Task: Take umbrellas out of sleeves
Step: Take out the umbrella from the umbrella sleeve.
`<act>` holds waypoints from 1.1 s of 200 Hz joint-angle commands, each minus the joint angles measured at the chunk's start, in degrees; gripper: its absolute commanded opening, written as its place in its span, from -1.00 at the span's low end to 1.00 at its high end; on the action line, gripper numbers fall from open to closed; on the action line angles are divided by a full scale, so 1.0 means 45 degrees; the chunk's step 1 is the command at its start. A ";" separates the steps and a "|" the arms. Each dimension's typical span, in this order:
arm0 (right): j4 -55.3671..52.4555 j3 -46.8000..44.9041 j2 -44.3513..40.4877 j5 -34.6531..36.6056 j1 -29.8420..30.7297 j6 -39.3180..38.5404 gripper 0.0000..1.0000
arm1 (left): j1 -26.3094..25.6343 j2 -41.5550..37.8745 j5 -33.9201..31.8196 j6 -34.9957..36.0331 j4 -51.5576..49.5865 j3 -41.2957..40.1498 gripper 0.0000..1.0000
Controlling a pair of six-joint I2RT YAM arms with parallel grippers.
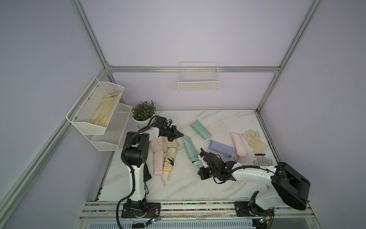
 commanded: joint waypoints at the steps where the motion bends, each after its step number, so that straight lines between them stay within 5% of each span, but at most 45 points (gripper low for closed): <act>1: -0.0350 -0.0250 -0.0304 -0.0664 0.0227 0.0051 -1.00 | 0.0422 -0.0913 -0.0162 -0.0110 0.1099 -0.0095 -1.00; 220: -0.0372 -0.0637 -0.0669 -0.0926 0.0366 -0.0033 -1.00 | 0.0582 -0.1674 -0.1605 0.0742 0.0299 -0.0108 -1.00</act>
